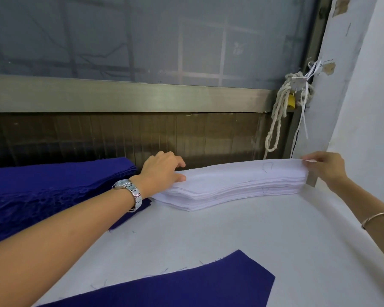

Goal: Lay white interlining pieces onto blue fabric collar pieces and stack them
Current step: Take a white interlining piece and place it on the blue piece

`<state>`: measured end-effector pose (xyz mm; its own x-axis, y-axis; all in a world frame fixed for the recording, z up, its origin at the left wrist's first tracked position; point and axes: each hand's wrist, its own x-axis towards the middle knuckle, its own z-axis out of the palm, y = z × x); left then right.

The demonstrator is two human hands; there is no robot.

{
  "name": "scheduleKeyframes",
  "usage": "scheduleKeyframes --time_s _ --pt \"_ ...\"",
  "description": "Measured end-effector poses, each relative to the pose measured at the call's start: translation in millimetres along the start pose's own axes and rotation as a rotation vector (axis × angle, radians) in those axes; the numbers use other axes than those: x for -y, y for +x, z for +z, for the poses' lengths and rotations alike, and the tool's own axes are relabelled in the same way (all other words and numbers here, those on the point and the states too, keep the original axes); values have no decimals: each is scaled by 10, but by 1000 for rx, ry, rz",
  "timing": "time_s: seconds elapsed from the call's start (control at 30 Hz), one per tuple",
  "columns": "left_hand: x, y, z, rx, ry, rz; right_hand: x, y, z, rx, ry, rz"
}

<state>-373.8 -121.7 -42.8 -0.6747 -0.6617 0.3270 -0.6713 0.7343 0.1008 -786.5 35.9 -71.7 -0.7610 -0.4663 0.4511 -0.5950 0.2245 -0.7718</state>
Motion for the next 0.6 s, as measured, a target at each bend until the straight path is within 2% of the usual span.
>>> scheduleKeyframes --time_s 0.23,0.47,0.6 --pt "12 -35 21 -151 -16 49 4 -28 -4 5 55 49" --pt "77 -246 -216 -255 -482 20 137 -60 -150 84 296 74" --pt "130 -410 -509 -278 -600 10 266 -85 -242 156 315 51"
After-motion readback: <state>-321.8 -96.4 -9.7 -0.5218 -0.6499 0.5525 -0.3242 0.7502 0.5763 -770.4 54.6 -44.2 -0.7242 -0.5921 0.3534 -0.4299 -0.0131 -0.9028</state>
